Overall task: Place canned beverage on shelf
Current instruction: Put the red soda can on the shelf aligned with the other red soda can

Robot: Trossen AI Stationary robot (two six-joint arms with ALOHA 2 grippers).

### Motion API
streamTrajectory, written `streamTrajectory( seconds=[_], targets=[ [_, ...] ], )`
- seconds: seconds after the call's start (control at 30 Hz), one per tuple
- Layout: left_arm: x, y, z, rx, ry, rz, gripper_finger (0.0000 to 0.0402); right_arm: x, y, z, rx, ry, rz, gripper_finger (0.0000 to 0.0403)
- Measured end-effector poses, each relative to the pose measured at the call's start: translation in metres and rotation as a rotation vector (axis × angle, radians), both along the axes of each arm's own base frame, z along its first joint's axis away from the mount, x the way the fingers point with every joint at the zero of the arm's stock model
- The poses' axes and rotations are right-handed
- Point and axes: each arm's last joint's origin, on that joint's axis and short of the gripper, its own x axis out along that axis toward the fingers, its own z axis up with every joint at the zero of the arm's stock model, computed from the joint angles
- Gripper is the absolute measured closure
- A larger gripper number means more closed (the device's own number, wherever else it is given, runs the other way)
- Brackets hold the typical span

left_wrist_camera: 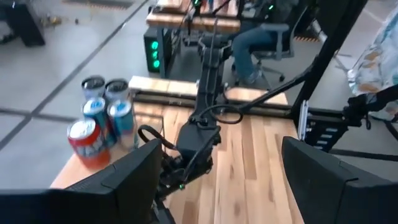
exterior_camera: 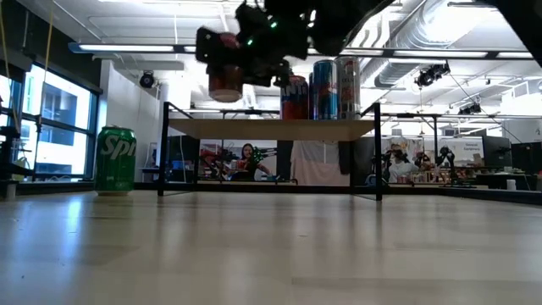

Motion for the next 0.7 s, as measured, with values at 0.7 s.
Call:
streamTrajectory(
  seconds=[0.7],
  targets=[
    [-0.003,-0.006,-0.006,-0.027,0.069,-0.015,0.0117,0.012,-0.025,-0.025,0.05,0.051,-0.092,0.0119]
  ],
)
